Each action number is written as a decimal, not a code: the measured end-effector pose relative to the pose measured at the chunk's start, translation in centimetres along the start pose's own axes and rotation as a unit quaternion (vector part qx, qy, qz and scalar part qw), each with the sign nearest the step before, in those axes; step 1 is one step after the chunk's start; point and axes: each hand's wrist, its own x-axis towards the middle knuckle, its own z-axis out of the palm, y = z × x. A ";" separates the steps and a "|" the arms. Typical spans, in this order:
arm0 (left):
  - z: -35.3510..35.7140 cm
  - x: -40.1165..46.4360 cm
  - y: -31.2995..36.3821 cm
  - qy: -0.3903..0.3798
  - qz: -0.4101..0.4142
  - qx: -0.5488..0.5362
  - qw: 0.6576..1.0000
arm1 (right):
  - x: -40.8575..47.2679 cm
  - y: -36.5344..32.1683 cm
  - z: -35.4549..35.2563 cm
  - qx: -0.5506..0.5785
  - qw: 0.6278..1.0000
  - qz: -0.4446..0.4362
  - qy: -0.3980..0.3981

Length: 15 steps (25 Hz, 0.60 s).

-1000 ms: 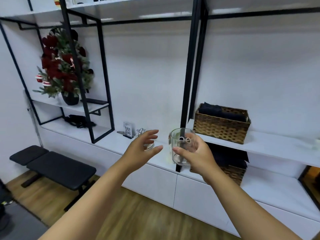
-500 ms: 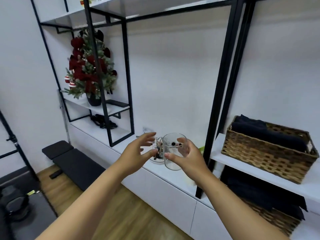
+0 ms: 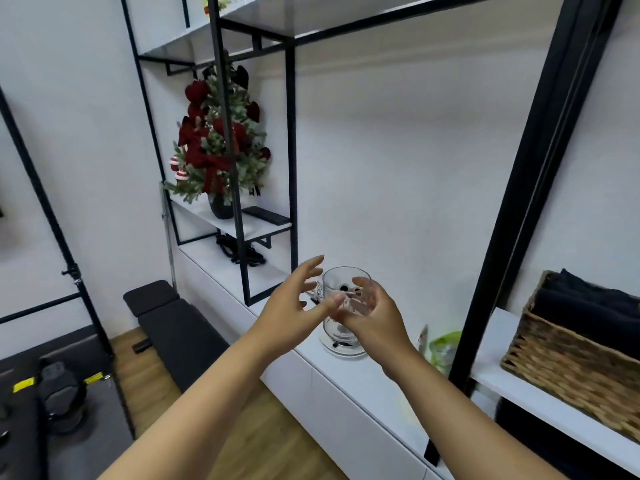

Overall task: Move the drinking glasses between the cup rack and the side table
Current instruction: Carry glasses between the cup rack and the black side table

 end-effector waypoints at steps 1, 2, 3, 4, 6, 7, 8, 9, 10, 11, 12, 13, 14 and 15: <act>-0.2 1.2 -0.4 -0.004 0.001 -0.004 1.000 | 1.2 0.2 0.5 0.002 1.000 0.002 -0.003; -0.4 2.6 -0.9 -0.009 0.002 -0.005 1.000 | 2.5 0.4 1.0 0.000 1.000 0.002 -0.005; -0.5 3.8 -1.5 -0.015 0.004 -0.002 1.000 | 3.6 0.6 1.4 -0.003 1.000 0.001 -0.008; -0.6 4.9 -2.1 -0.019 0.008 0.003 1.000 | 4.7 0.7 1.8 -0.013 1.000 -0.001 -0.009; -1.0 8.0 -3.9 -0.031 0.019 0.015 0.999 | 7.6 1.1 3.1 -0.029 1.000 -0.009 0.002; -1.2 9.8 -5.0 -0.034 0.022 0.018 0.999 | 9.3 1.4 3.9 -0.035 0.999 -0.010 0.014; -1.5 11.5 -6.0 -0.036 0.020 0.019 0.999 | 10.9 1.6 4.7 -0.044 0.999 -0.011 0.023; -1.9 13.1 -6.9 -0.038 0.018 0.017 0.999 | 12.4 1.8 5.6 -0.050 0.998 -0.011 0.031; -2.4 14.7 -7.9 -0.040 0.018 0.015 0.999 | 13.9 1.9 6.5 -0.053 0.998 -0.009 0.039; -3.0 16.2 -8.6 -0.041 0.020 0.014 0.999 | 15.3 2.1 7.3 -0.054 0.997 -0.008 0.049; -3.5 17.6 -9.3 -0.040 0.025 0.017 0.999 | 16.6 2.2 8.1 -0.052 0.997 -0.006 0.056; -4.1 18.8 -9.8 -0.041 0.031 0.016 0.999 | 17.7 2.2 8.7 -0.045 0.997 -0.003 0.061; -4.6 20.2 -10.6 -0.046 0.034 0.015 0.998 | 18.9 2.4 9.4 -0.036 0.997 0.000 0.064; -4.9 21.5 -11.4 -0.054 0.035 0.012 0.998 | 20.0 2.8 9.8 -0.026 0.998 0.005 0.064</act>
